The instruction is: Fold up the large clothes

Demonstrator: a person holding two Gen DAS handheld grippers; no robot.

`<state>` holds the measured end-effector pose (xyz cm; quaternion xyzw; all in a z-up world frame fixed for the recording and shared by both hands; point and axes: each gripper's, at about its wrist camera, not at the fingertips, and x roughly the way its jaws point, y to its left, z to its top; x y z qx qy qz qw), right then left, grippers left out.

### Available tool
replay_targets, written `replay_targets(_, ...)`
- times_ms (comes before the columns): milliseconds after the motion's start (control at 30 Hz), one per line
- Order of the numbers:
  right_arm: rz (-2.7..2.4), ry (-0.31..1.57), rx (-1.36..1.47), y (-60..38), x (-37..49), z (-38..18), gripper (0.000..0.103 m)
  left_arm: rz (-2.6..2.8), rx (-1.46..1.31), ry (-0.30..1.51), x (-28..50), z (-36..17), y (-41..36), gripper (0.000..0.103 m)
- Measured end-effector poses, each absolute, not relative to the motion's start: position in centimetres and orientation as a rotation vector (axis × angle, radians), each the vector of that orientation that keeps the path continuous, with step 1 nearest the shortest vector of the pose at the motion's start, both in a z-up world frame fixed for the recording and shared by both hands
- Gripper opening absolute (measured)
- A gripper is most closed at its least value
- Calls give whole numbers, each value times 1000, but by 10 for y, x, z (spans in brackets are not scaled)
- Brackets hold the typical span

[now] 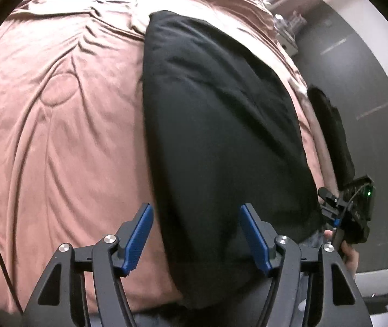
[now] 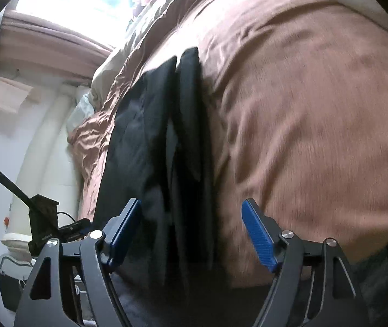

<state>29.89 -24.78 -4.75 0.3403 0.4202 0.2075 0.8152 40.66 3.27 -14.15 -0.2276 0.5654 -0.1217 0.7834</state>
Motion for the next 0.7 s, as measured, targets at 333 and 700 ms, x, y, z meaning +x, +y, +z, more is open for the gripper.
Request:
replay_targets(333,470,930,641,-230,393,-31,75,-211,-552,1189,467,-153,54,68)
replay_targets(700,566,1004,648,-214,485,-45,75,-173,-564,1155,513,-162,71,67)
